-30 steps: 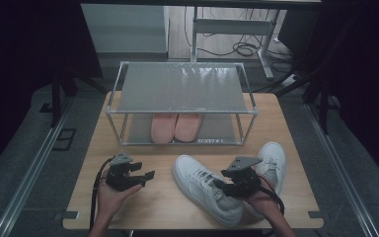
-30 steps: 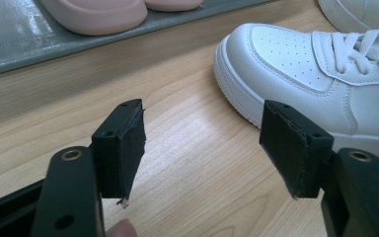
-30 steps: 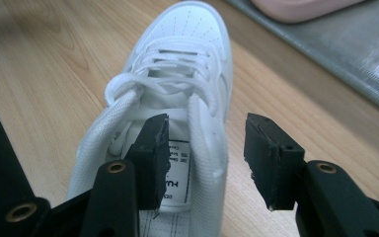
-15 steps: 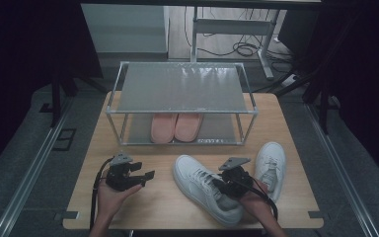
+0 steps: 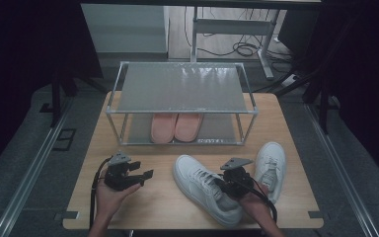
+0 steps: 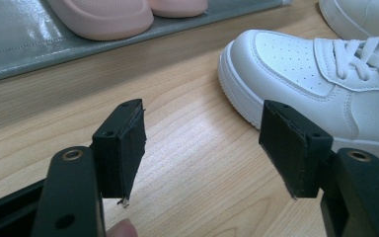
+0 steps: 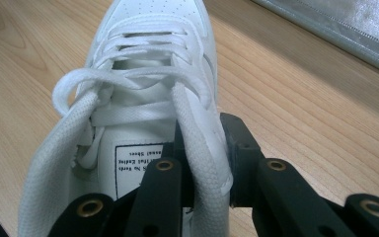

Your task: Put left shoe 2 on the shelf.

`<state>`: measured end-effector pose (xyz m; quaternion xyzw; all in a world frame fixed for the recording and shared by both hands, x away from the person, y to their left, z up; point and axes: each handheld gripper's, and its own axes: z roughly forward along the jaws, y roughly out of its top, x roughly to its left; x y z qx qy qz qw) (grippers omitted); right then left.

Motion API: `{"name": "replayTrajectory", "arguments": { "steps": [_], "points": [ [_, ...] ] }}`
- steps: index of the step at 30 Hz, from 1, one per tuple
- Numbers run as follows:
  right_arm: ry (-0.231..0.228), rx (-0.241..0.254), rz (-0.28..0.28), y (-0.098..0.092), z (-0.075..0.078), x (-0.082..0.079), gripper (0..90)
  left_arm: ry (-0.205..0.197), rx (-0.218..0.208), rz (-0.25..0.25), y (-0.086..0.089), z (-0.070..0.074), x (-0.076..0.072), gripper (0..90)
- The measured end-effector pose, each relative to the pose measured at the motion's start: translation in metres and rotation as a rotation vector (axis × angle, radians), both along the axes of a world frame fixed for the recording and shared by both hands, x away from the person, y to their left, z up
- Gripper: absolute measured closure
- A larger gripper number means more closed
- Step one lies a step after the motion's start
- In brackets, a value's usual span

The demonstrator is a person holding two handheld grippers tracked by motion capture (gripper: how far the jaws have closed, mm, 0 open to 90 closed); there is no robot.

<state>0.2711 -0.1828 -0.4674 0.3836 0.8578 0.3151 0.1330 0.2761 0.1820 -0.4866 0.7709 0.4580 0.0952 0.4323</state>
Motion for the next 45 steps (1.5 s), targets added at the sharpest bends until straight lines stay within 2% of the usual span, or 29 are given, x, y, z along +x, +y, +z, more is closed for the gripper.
{"name": "replayTrajectory", "arguments": {
  "steps": [4, 10, 20, 30, 37, 45],
  "points": [
    [-0.03, 0.01, 0.004, 0.001, 0.001, -0.004, 79.6, 0.0, -0.001, 0.003, 0.001, 0.0, 0.0, 35.0],
    [-0.04, 0.029, 0.006, 0.001, 0.003, -0.006, 79.8, -0.002, -0.004, 0.005, 0.002, 0.0, 0.0, 35.0],
    [-0.034, 0.11, 0.017, -0.002, 0.005, -0.007, 80.1, -0.005, -0.004, 0.01, 0.004, 0.001, 0.0, 35.1],
    [-0.065, 0.172, 0.029, -0.007, 0.008, -0.008, 80.1, -0.004, -0.003, 0.012, 0.003, 0.001, -0.001, 35.0],
    [-0.073, 0.236, 0.012, -0.014, 0.009, -0.007, 80.1, -0.003, -0.002, 0.012, 0.003, 0.001, 0.0, 35.1],
    [-0.104, 0.326, 0.004, -0.023, 0.017, -0.009, 80.1, 0.0, 0.002, 0.01, 0.002, 0.0, 0.0, 35.1]
  ]
}}
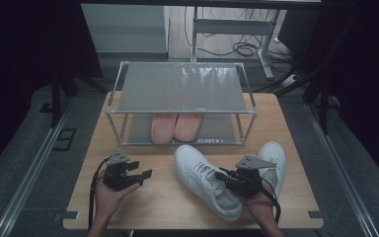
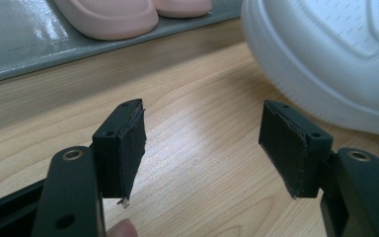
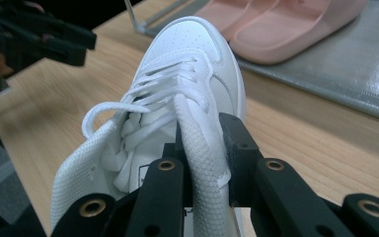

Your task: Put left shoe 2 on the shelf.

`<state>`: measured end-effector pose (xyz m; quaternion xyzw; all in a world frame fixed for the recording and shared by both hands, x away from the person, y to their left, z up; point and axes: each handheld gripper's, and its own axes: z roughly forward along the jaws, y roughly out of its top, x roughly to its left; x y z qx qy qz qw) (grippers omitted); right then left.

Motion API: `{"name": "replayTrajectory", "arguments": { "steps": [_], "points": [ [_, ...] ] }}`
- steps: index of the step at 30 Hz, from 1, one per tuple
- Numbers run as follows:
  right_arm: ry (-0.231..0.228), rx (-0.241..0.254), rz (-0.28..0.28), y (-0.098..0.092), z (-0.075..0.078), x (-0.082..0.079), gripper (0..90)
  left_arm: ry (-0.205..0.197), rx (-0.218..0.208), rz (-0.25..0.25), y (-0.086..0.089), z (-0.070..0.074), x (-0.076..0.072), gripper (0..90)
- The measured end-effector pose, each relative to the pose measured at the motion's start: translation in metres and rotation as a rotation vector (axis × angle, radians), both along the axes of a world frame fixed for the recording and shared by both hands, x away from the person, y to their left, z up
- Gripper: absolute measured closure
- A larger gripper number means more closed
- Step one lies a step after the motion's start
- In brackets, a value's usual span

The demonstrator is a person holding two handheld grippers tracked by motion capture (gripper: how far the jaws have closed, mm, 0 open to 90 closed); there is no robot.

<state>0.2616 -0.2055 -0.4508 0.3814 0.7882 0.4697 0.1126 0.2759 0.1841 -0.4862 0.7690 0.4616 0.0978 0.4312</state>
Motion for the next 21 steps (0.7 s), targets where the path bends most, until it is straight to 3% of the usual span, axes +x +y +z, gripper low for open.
{"name": "replayTrajectory", "arguments": {
  "steps": [9, 21],
  "points": [
    [-0.035, 0.073, -0.004, -0.01, 0.011, -0.004, 80.1, 0.006, 0.004, -0.002, -0.001, -0.001, 0.0, 35.1],
    [-0.048, 0.114, 0.0, -0.008, 0.017, -0.004, 80.3, 0.007, 0.001, -0.001, 0.0, -0.001, 0.001, 35.0]
  ]
}}
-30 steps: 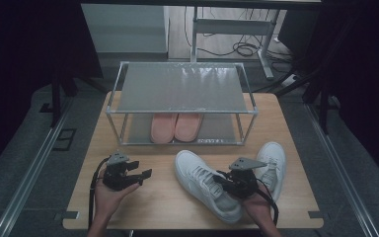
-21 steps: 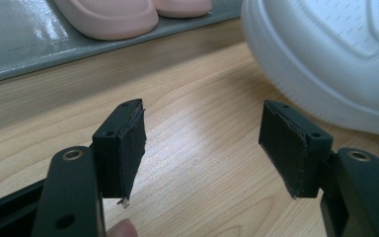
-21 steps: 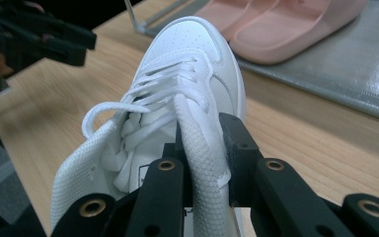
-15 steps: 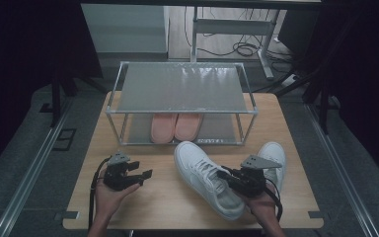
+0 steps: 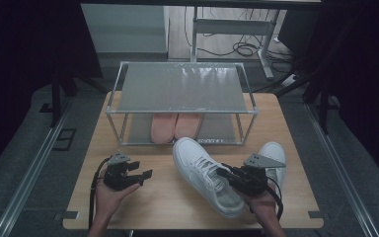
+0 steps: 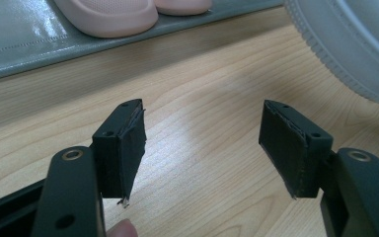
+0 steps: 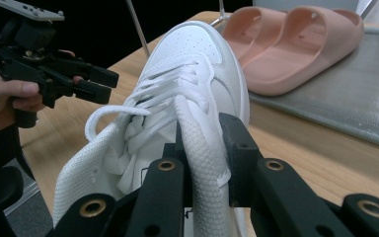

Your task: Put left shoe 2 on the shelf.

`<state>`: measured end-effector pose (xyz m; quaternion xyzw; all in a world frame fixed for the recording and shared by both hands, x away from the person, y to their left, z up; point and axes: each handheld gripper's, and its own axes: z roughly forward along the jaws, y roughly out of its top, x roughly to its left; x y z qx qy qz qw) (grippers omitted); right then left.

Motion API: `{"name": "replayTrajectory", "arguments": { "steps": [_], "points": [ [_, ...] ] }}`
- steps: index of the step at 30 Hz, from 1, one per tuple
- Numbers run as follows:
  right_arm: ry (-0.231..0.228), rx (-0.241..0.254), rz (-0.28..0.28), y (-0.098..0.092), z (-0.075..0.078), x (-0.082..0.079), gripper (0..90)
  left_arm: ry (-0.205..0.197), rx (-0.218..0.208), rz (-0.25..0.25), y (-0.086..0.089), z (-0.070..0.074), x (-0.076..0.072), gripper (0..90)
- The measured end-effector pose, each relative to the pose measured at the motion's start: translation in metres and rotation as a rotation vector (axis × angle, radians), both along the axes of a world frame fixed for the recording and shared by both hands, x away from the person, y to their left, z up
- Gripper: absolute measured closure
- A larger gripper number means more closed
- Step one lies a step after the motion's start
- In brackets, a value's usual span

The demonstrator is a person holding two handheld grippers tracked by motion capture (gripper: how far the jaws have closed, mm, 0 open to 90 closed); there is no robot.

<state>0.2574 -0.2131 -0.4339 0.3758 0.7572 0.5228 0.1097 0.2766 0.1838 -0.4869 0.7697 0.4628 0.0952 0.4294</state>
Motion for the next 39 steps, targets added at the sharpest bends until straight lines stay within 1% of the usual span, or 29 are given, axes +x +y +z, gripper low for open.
{"name": "replayTrajectory", "arguments": {
  "steps": [4, 8, 17, 39],
  "points": [
    [-0.009, 0.019, 0.006, 0.0, 0.006, -0.001, 80.3, -0.001, -0.002, 0.0, 0.0, 0.0, 0.0, 35.0],
    [-0.027, 0.039, 0.012, 0.001, 0.016, -0.001, 80.4, 0.0, -0.001, -0.001, 0.0, 0.001, 0.0, 35.0],
    [-0.065, 0.051, 0.012, 0.001, 0.033, 0.001, 80.5, 0.003, -0.002, 0.0, 0.001, 0.0, 0.0, 35.0],
    [-0.111, 0.065, 0.015, 0.003, 0.066, 0.014, 80.8, 0.008, 0.0, 0.002, 0.002, -0.002, 0.001, 34.9]
  ]
}}
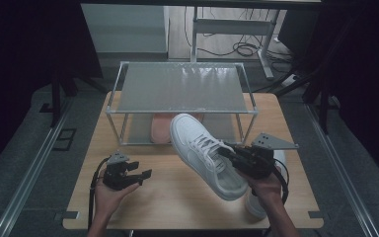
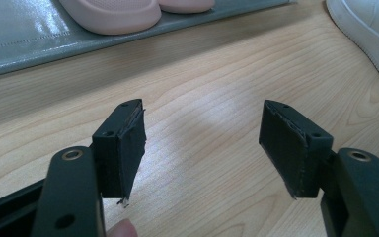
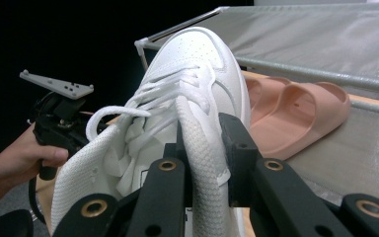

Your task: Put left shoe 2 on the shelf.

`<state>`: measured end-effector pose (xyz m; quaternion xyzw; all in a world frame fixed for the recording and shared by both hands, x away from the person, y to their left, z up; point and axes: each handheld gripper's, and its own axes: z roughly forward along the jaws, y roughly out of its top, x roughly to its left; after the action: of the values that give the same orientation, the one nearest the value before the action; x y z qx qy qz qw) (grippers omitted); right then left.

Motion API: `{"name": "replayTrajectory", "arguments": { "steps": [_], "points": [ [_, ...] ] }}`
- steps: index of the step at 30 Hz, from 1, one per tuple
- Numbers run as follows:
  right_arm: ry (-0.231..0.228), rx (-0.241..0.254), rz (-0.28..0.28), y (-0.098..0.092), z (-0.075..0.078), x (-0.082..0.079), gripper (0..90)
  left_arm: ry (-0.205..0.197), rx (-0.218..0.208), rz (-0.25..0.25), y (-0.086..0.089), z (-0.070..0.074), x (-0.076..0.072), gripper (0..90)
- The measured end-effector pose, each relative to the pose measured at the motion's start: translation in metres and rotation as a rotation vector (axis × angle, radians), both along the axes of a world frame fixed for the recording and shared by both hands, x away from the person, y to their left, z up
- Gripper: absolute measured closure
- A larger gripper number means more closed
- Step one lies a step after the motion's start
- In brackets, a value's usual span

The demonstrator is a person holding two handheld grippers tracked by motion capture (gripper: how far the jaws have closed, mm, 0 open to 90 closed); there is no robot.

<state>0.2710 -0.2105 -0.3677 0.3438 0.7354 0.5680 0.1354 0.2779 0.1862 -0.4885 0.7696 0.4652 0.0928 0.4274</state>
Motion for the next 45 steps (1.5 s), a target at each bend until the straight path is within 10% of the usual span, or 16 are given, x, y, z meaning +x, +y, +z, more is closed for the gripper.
{"name": "replayTrajectory", "arguments": {
  "steps": [45],
  "points": [
    [-0.058, 0.091, -0.064, 0.018, 0.067, 0.071, 81.3, 0.0, 0.001, -0.016, -0.004, -0.002, 0.001, 32.7]
  ]
}}
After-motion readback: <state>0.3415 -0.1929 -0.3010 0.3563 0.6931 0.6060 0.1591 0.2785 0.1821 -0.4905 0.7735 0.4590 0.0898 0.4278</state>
